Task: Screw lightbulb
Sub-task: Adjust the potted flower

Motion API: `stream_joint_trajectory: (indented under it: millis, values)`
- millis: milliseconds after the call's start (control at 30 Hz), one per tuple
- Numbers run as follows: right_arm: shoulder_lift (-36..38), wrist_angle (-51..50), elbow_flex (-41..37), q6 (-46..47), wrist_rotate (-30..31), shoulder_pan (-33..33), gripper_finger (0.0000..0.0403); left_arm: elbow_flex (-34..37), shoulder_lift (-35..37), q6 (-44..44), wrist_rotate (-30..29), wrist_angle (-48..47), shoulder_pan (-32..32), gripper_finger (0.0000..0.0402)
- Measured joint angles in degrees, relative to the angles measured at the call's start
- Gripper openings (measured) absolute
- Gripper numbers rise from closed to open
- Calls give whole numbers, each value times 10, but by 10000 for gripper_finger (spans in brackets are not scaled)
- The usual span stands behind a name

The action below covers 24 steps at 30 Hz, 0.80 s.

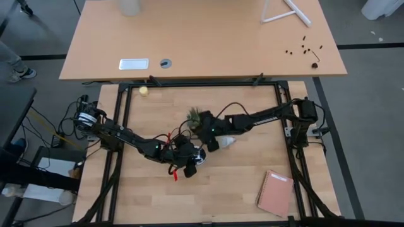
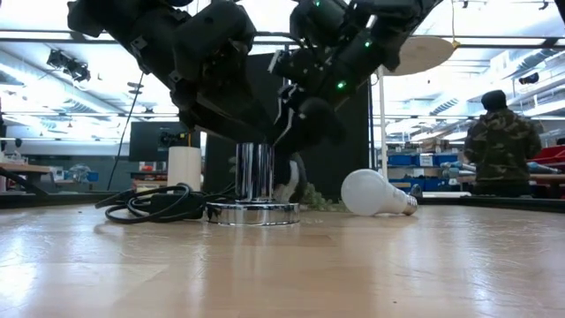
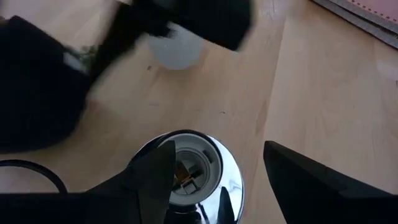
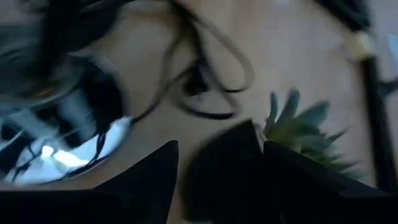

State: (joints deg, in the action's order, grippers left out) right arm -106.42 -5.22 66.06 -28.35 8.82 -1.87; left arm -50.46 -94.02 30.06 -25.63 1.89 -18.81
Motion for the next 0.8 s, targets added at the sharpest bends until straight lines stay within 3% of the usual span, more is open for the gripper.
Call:
stream_joint_trajectory:
  millis: [233,533,800]
  values:
    - [-4,-53,-4,-13,-27,19,233,0,0,4,9,-1,0,249]
    - [2,-48,-5,17,19,14,232,0,0,6,23,0,-1,249]
    - [25,-68,-5,82,23,-9,231,0,0,14,32,-1,-1,249]
